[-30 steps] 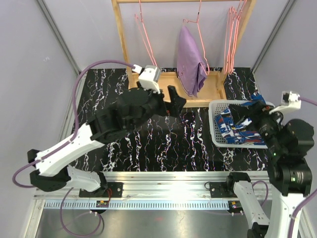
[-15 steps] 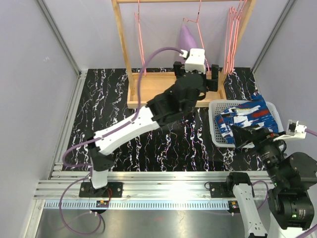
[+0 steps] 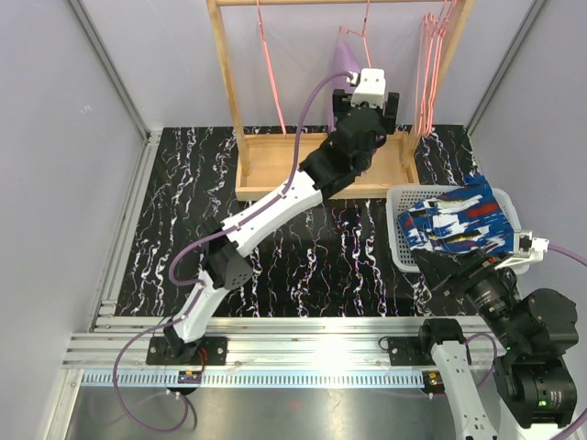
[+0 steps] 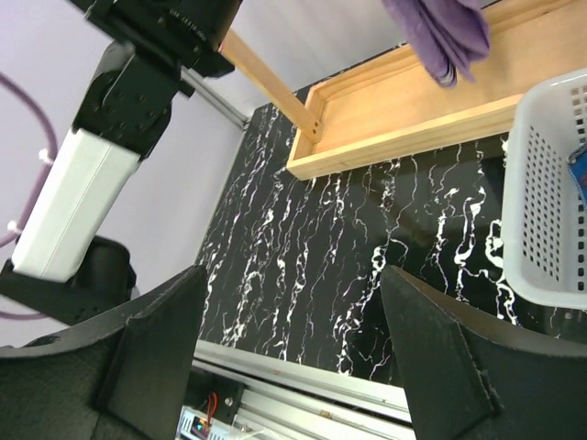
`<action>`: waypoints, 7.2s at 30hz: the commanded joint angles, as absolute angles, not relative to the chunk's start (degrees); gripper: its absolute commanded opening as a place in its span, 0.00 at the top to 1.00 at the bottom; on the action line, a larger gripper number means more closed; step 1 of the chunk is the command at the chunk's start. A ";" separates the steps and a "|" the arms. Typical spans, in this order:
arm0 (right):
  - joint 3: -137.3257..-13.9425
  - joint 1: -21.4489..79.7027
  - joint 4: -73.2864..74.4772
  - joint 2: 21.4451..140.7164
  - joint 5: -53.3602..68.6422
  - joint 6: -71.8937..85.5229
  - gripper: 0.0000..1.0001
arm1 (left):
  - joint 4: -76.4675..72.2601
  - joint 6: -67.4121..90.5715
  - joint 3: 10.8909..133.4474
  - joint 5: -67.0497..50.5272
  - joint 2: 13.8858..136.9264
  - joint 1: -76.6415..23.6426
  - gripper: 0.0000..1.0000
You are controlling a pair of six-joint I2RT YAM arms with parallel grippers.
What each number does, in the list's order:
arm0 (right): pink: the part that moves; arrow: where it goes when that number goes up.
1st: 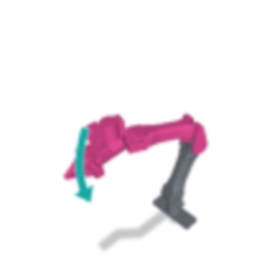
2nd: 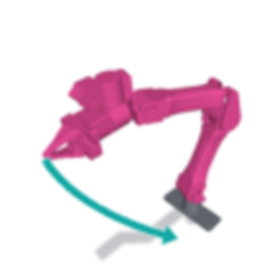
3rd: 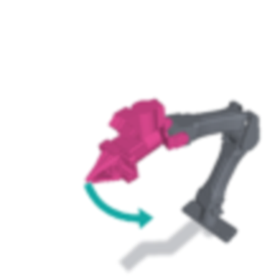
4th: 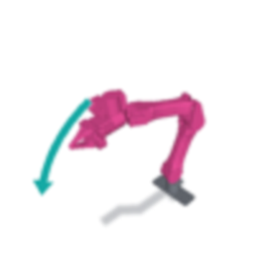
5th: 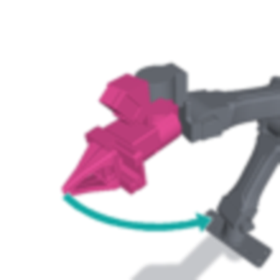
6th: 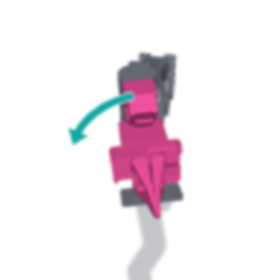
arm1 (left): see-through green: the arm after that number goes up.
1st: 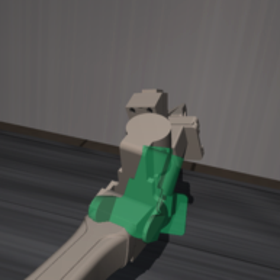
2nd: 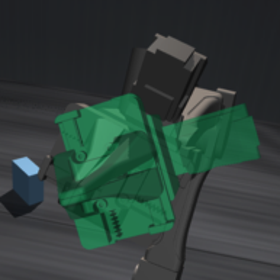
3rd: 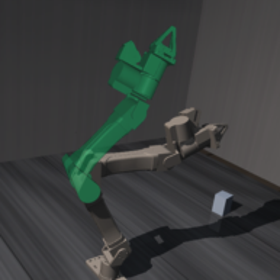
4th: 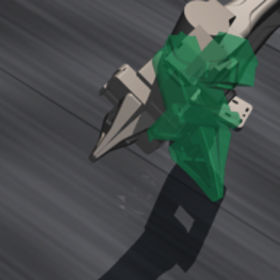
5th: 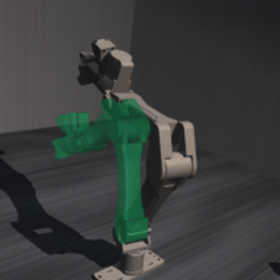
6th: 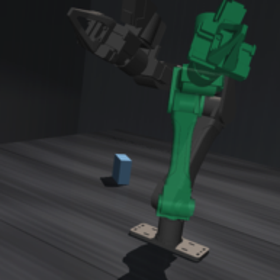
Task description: Remove the trousers from the hanger
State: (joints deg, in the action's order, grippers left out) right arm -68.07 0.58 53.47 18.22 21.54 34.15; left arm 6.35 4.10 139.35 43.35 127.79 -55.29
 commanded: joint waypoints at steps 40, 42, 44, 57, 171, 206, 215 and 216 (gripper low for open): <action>-65.30 4.83 52.56 15.38 20.30 30.94 0.13 | 10.72 4.57 143.44 24.35 130.96 -41.92 0.64; -65.13 4.83 52.56 15.38 19.95 30.76 0.13 | 10.55 4.57 143.52 23.56 131.13 -41.92 0.68; -64.87 5.01 52.38 15.38 19.69 30.67 0.13 | 10.46 4.75 143.61 23.03 131.13 -41.92 0.80; -65.13 5.36 52.91 15.73 18.72 29.53 0.12 | 6.59 11.42 143.52 21.18 123.84 -41.92 1.00; -65.92 43.95 12.03 58.10 -12.76 -15.38 0.22 | 34.54 38.15 128.41 45.52 94.04 -62.58 1.00; -62.93 43.95 10.65 60.29 -14.65 -9.76 0.17 | 33.49 39.37 126.56 44.39 90.62 -62.23 1.00; -58.45 43.95 -5.52 59.33 -17.93 -15.72 0.30 | 33.22 40.61 125.77 44.12 89.56 -62.31 1.00; -58.36 43.86 -6.32 59.07 -17.49 -16.43 0.30 | 33.22 40.61 125.86 44.03 89.56 -62.23 1.00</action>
